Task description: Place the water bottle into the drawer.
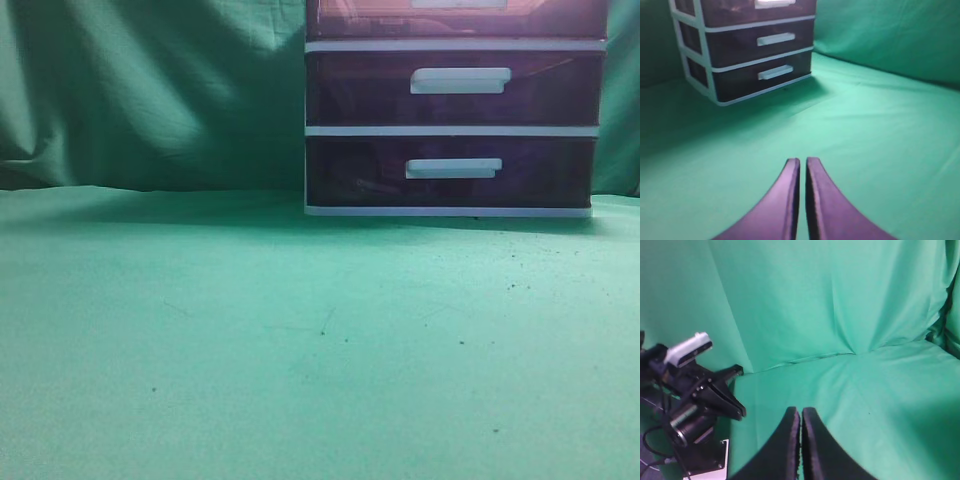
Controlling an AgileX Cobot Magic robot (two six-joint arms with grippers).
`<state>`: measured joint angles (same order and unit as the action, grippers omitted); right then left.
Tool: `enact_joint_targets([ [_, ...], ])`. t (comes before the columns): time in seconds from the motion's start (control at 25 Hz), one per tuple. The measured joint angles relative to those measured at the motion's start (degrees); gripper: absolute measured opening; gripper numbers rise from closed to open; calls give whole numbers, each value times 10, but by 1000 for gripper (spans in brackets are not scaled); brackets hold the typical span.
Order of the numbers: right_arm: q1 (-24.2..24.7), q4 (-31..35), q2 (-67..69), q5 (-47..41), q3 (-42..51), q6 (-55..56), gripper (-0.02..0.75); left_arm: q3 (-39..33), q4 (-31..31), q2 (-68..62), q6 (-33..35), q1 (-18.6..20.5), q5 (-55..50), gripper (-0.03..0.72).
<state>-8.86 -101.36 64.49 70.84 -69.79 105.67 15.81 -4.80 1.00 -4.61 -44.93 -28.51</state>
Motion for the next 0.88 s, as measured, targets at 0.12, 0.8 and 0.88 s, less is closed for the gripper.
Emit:
enact_joint_targets([
  [0.12,0,0,-1,0,0,8,0,-42,-16,0,0,0,35,0],
  [0.8,0,0,-124,-231,211,-3,0,-84,-17,0,0,0,47,0],
  [0.88,0,0,-155,-252,214,7,0,-84,-17,0,0,0,47,0],
])
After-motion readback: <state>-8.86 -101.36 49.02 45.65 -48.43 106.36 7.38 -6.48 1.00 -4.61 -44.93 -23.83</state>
